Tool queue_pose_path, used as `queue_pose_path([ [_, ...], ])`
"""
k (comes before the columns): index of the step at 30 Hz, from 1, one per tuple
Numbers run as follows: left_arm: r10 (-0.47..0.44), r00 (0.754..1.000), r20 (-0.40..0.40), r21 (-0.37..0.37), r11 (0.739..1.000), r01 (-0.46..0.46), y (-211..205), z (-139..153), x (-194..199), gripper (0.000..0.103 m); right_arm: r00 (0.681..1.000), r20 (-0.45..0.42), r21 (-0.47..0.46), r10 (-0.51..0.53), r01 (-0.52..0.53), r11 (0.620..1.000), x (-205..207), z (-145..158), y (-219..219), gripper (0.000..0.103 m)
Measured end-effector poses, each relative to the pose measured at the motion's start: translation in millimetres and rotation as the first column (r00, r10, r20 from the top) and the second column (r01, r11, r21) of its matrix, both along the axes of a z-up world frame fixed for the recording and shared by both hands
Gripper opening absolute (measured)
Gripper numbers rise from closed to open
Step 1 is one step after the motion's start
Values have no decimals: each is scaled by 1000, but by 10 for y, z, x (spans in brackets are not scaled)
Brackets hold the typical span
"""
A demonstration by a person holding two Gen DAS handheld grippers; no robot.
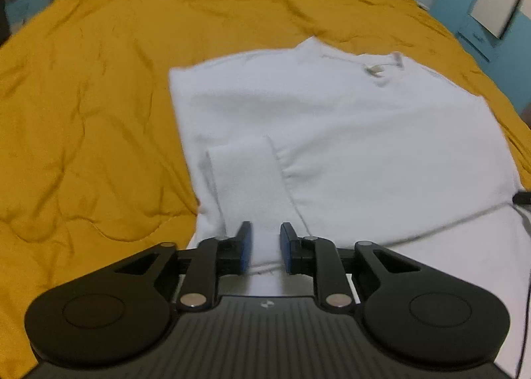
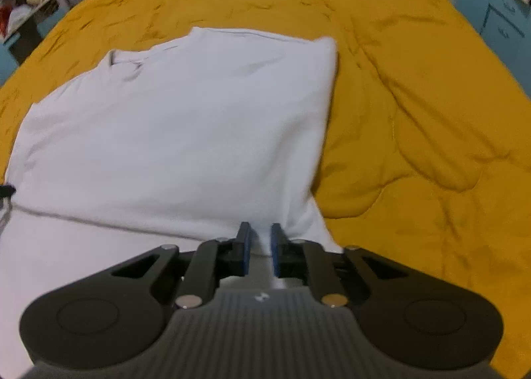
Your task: Fold small clothes
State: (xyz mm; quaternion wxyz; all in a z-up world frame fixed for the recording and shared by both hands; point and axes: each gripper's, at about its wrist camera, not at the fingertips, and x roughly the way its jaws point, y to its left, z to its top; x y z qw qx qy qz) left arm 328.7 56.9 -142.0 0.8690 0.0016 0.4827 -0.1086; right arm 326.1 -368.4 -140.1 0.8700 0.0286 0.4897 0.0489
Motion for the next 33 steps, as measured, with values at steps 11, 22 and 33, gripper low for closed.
queue_pose_path([
  [11,-227,965,135,70,973,219,-161,927,-880,29,981,90,-39,172,-169,985,-967,921,317,34],
  [22,-528,838,136,184,845,503,-224,1233,-2148,41,939,96,-117,329,-317,941,-2408,1224,478,43],
  [33,-702,709,-64,291,667,686,-288,622,-2961,56,867,-9,-236,499,-487,841,-3253,693,655,50],
])
